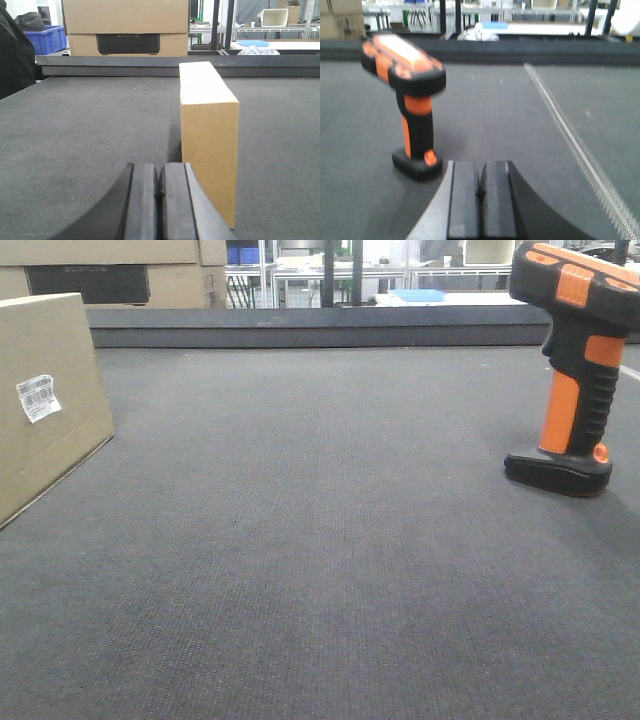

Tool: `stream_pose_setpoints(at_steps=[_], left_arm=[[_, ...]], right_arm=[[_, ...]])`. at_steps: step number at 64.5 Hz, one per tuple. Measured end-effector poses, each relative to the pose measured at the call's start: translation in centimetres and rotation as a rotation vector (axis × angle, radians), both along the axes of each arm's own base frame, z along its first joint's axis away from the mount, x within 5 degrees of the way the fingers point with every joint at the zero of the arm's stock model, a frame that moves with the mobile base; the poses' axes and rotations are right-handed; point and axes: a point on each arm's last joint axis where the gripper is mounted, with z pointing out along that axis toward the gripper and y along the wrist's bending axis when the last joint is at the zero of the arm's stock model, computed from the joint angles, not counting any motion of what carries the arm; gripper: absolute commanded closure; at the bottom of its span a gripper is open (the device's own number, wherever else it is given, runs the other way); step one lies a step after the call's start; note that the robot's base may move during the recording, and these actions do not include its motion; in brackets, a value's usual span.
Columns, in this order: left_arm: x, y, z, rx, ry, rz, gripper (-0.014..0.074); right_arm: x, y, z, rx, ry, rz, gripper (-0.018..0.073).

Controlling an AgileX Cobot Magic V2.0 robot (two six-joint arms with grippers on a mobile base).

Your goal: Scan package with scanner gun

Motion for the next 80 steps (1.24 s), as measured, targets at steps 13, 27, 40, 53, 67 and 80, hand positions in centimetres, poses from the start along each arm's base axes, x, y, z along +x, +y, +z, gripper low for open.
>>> stream_pose_setpoints(at_steps=[13, 27, 40, 53, 67, 80], left_arm=[[0.00, 0.00, 0.01, 0.000, -0.001, 0.000, 0.0708], [0.00, 0.00, 0.01, 0.000, -0.001, 0.000, 0.0708], [0.00, 0.00, 0.01, 0.000, -0.001, 0.000, 0.0708], [0.00, 0.00, 0.01, 0.000, -0.001, 0.000, 0.0708], [0.00, 0.00, 0.01, 0.000, -0.001, 0.000, 0.0708], [0.00, 0.00, 0.01, 0.000, -0.001, 0.000, 0.0708]], right_arm=[[0.22, -0.09, -0.95, 0.002, -0.020, -0.010, 0.0722], [0.22, -0.10, -0.89, 0.002, -0.026, -0.011, 0.0722], [0.22, -0.10, -0.89, 0.001, -0.026, -0.011, 0.0722], [0.22, -0.10, -0.89, 0.001, -0.026, -0.011, 0.0722], [0.22, -0.10, -0.89, 0.003, -0.026, -0.012, 0.0722], [0.22, -0.10, -0.89, 0.003, -0.026, -0.012, 0.0722]])
